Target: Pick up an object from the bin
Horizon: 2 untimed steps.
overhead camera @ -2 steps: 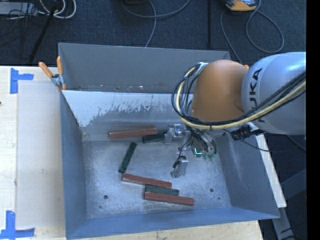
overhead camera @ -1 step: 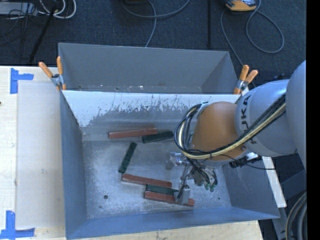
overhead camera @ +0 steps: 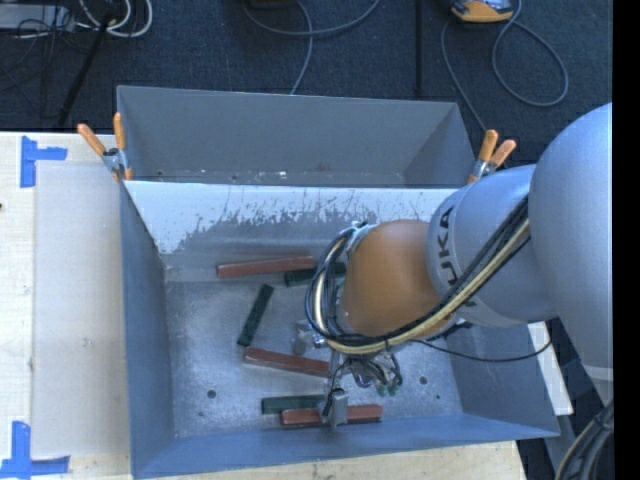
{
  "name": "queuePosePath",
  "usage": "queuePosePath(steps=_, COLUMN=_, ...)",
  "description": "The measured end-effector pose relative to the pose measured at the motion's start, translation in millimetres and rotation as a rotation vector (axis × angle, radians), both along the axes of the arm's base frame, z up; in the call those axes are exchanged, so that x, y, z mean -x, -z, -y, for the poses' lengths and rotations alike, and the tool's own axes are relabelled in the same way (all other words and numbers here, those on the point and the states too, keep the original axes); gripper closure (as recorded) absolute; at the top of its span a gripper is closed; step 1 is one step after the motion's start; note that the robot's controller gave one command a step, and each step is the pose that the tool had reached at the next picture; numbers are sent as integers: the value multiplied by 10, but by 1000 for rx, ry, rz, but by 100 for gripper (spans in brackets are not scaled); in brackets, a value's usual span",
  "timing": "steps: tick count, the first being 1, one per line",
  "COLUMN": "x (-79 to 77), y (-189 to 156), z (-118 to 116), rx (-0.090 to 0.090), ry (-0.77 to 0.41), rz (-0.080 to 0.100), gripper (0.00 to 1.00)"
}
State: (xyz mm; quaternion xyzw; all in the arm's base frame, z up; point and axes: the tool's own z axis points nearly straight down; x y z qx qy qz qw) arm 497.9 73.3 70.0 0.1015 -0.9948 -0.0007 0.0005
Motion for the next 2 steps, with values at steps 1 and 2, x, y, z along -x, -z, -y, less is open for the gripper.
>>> queuePosePath(steps=1, x=-3, y=-20, z=22, rx=2, ry=6, rz=-3, gripper=100)
queuePosePath(steps=2, x=-110, y=-406, z=505, rx=3, ry=-245, rz=5, gripper=100)
